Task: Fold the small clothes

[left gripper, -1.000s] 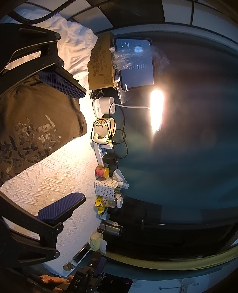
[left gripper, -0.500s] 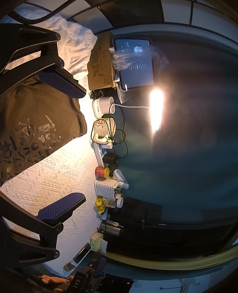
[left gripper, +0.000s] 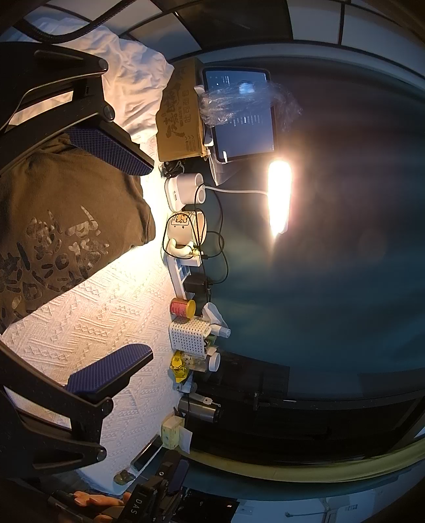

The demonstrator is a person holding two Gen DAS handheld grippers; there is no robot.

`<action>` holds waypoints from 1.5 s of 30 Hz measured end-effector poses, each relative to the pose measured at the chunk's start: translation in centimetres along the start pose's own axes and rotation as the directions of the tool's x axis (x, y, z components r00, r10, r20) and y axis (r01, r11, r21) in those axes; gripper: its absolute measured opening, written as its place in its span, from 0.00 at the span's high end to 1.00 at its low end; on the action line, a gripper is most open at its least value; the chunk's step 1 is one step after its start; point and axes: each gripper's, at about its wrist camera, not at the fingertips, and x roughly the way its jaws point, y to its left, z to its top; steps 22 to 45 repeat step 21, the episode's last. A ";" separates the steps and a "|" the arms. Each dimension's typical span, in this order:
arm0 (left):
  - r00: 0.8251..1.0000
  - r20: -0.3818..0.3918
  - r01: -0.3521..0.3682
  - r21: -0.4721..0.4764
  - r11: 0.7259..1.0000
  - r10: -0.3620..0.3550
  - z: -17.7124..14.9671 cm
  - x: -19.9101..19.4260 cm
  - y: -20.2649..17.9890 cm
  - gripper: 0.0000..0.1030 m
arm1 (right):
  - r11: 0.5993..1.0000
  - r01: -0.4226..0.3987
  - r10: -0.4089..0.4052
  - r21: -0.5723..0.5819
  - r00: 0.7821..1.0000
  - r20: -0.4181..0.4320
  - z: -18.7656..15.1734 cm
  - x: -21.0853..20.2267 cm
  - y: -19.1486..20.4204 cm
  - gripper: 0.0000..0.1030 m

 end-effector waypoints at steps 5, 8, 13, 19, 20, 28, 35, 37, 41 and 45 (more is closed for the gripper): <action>1.000 -0.001 -0.001 0.000 1.000 0.001 0.0 0.0 0.0 0.01 | 1.000 -0.001 0.001 -0.001 1.000 -0.001 0.1 0.1 0.0 0.45; 1.000 0.000 -0.001 0.000 1.000 0.001 0.0 0.0 0.0 0.01 | 1.000 -0.001 0.001 -0.001 1.000 -0.001 0.1 0.1 0.0 0.45; 1.000 -0.001 0.000 0.001 1.000 0.000 0.0 0.0 0.0 0.01 | 1.000 0.000 0.000 0.000 1.000 -0.003 0.0 0.1 0.0 0.45; 1.000 -0.008 0.004 0.003 1.000 -0.004 -0.2 0.5 0.4 0.01 | 1.000 0.001 -0.001 0.004 1.000 -0.012 -0.6 0.4 -0.1 0.45; 1.000 -0.010 0.008 0.004 1.000 -0.008 -0.2 0.6 0.5 0.01 | 1.000 0.001 -0.001 0.004 1.000 -0.015 -0.7 0.4 -0.1 0.45; 1.000 -0.013 0.012 0.004 1.000 -0.012 -0.3 0.8 0.6 0.01 | 1.000 0.001 -0.001 0.005 1.000 -0.018 -0.8 0.6 -0.1 0.45; 1.000 -0.013 0.012 0.004 1.000 -0.012 -0.3 0.8 0.6 0.01 | 1.000 0.001 -0.001 0.005 1.000 -0.018 -0.8 0.6 -0.1 0.45; 1.000 -0.013 0.012 0.004 1.000 -0.012 -0.3 0.8 0.6 0.01 | 1.000 0.001 -0.001 0.005 1.000 -0.018 -0.8 0.6 -0.1 0.45; 1.000 -0.013 0.012 0.004 1.000 -0.012 -0.3 0.8 0.6 0.01 | 1.000 0.001 -0.001 0.005 1.000 -0.018 -0.8 0.6 -0.1 0.45; 1.000 -0.013 0.012 0.004 1.000 -0.012 -0.3 0.8 0.6 0.01 | 1.000 0.001 -0.001 0.005 1.000 -0.018 -0.8 0.6 -0.1 0.45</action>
